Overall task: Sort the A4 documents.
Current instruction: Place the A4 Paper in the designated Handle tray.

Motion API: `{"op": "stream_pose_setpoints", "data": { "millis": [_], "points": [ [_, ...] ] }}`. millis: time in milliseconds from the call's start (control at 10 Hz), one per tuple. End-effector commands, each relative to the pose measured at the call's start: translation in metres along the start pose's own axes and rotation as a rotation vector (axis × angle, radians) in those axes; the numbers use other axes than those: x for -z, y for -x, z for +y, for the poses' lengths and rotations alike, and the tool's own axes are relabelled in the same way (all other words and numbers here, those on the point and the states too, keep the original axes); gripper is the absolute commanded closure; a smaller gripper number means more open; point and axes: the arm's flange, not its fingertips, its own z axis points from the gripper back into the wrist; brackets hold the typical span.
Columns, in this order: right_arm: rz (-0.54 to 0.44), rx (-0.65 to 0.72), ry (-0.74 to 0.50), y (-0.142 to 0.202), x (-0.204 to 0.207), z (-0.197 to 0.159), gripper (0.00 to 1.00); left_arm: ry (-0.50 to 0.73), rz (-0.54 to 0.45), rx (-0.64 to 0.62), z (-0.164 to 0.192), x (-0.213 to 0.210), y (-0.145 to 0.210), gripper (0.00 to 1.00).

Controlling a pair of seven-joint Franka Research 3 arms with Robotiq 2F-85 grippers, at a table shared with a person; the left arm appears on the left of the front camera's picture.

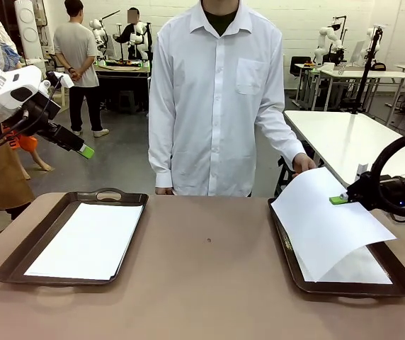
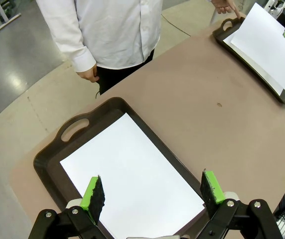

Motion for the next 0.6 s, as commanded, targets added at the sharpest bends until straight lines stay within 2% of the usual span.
{"op": "stream_pose_setpoints", "data": {
  "millis": [0, 200, 500],
  "points": [
    [-0.061, 0.043, -0.003, 0.003, 0.002, -0.011, 0.99, 0.012, -0.005, 0.002, 0.001, -0.001, 0.001, 0.00],
    [-0.056, 0.038, 0.044, 0.012, 0.002, -0.030, 0.99, 0.012, -0.005, 0.002, 0.001, -0.001, 0.001, 0.00],
    [-0.105, -0.029, 0.167, 0.025, -0.005, -0.028, 0.99, 0.012, -0.005, 0.002, 0.001, -0.001, 0.001, 0.00]
  ]
}}
